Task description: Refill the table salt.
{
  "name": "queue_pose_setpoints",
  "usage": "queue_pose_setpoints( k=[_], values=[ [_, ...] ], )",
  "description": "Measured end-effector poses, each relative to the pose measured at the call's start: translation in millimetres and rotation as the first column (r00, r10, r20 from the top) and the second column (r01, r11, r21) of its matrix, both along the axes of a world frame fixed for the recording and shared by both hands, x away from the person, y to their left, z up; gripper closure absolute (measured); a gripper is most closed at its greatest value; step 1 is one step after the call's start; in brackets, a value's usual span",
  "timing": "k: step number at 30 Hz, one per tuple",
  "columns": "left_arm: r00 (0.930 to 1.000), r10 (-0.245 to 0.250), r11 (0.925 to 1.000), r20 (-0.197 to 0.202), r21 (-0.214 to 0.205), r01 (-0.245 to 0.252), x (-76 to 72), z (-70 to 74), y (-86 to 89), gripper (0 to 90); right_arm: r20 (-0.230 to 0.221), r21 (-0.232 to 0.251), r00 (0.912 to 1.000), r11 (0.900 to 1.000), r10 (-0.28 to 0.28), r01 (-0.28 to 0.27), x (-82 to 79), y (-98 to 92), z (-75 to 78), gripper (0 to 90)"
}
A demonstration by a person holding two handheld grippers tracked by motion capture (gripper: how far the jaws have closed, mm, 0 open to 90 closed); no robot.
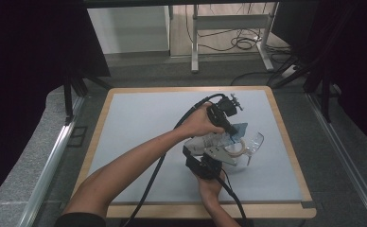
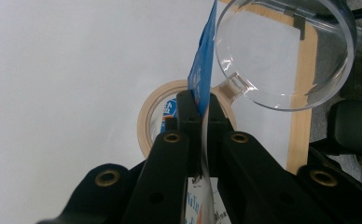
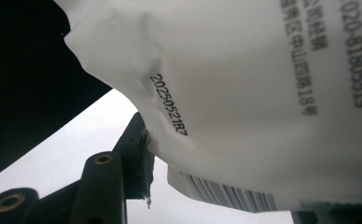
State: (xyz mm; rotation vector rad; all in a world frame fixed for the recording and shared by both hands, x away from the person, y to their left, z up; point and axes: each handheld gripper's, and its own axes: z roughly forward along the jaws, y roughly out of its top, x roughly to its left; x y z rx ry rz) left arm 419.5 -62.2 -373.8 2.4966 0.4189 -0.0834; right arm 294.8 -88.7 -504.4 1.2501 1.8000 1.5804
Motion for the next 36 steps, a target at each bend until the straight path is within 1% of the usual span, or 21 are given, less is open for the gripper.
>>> queue_pose_setpoints(
  k=[6, 7, 11, 16, 20, 30, 36],
  values=[
    [1.0, 0.001, 1.0, -0.005, -0.01, -0.001, -0.2, -0.6, -1.1, 90.0, -0.002, 0.004, 1.0, 1.0, -0.002, 0.002, -0.2, -0.1, 0.6, 48.4],
    [1.0, -0.005, 1.0, -0.002, -0.003, 0.005, 0.4, -0.6, -1.0, 90.0, -0.001, 0.005, 1.0, 1.0, -0.002, 0.002, -0.4, -0.4, 0.9, 48.4],
    [1.0, -0.005, 1.0, -0.002, -0.004, 0.005, 0.1, -0.3, -1.4, 90.0, 0.005, 0.003, 1.0, 1.0, 0.0, 0.0, -1.1, -1.0, 1.7, 48.5],
    [1.0, -0.005, 1.0, 0.0, 0.005, 0.005, -1.1, 0.4, -1.2, 90.0, 0.007, 0.003, 1.0, 1.0, 0.001, -0.001, -2.2, -0.2, 2.0, 48.6],
    [1.0, -0.004, 1.0, -0.003, 0.004, 0.004, -0.9, 0.2, -1.1, 90.0, 0.007, 0.002, 1.0, 1.0, 0.004, -0.004, -2.6, -0.4, 2.1, 48.7],
    [1.0, -0.007, 1.0, -0.001, 0.002, 0.007, -0.1, 0.9, -3.1, 90.0, 0.002, 0.016, 1.0, 0.9999, -0.001, 0.001, -3.0, -1.7, 3.7, 48.8],
    [1.0, -0.009, 1.0, 0.001, 0.001, 0.009, 0.3, 1.0, -3.3, 90.0, 0.007, 0.011, 1.0, 0.9999, -0.001, 0.001, -2.3, -2.5, 3.5, 48.8]
  ],
)
